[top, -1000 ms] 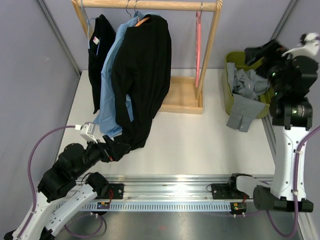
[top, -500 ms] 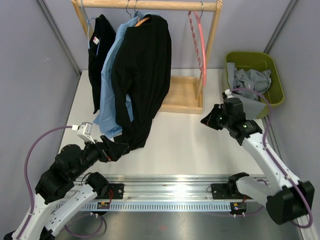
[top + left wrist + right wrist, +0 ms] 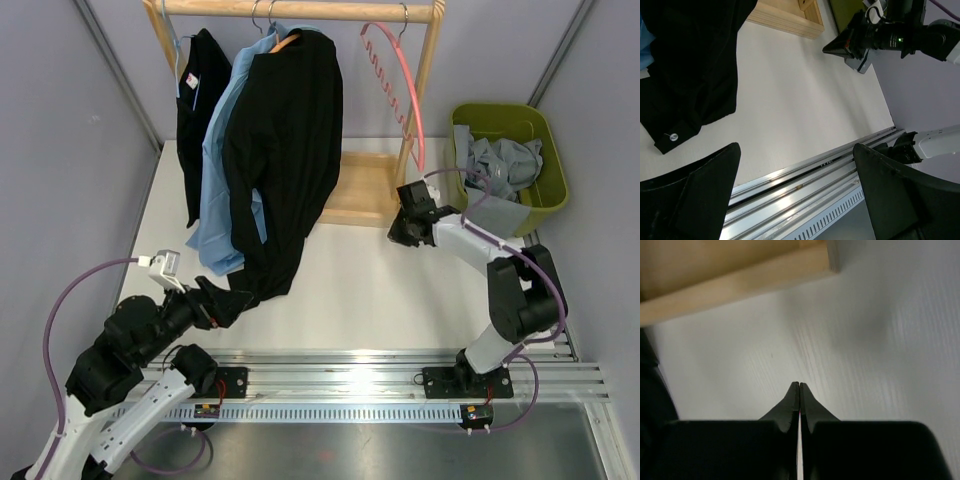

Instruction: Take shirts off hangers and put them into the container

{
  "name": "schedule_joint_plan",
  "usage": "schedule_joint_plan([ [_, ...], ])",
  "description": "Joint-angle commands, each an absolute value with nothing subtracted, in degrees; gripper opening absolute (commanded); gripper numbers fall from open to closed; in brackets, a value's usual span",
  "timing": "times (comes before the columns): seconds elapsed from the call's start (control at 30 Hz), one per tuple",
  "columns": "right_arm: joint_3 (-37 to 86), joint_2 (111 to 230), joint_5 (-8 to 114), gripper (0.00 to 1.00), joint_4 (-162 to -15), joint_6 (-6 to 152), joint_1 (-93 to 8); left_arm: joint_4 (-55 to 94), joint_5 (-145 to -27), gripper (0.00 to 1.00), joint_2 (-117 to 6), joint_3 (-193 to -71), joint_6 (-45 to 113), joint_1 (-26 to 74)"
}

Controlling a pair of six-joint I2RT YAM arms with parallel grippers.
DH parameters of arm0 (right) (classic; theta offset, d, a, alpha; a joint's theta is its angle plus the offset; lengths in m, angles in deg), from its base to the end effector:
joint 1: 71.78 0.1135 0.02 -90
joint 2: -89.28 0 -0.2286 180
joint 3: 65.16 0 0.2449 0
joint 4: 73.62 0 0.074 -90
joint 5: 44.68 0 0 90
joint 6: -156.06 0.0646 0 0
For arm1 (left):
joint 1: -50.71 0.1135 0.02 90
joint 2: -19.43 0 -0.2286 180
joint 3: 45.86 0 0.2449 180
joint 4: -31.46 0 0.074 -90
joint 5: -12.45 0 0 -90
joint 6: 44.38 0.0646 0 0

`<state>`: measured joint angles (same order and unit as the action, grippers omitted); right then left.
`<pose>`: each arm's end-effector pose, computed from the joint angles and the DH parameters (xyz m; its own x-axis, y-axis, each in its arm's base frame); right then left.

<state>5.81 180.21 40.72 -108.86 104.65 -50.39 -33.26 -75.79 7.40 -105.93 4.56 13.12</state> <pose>0.3118 0.1166 0.1448 -0.7978 0.3552 -0.4872 0.2261 0.9253 0.3045 0.0748 -0.0551 0.3035 -0.5567 -0.4000 -0.7281 0.2928 0.7257 -0.6226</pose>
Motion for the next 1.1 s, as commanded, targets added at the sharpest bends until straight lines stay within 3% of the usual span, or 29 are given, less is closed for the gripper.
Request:
schedule_joint_plan([
  [0.0,14.1,186.0,30.7,0.00,-110.1,108.2,-50.2,-32.8,-75.0,0.99,8.7,-107.3,4.7,13.0],
  [0.23,26.2,201.6,29.7,0.00,-116.3,111.0,-50.2,-35.5,-74.0,0.99,10.4,-108.6,4.6,13.0],
  [0.53,29.9,203.9,25.8,0.00,-114.9,110.1,-50.2,-38.1,-72.9,0.99,11.9,-109.4,4.8,13.0],
  [0.97,54.6,216.4,28.7,0.00,-122.9,101.1,-51.7,-38.4,-73.8,0.99,12.0,-109.3,4.0,13.0],
  [1.07,51.2,213.1,30.0,0.00,-120.3,100.8,-51.6,-38.8,-73.2,0.99,12.5,-109.1,3.9,13.0],
])
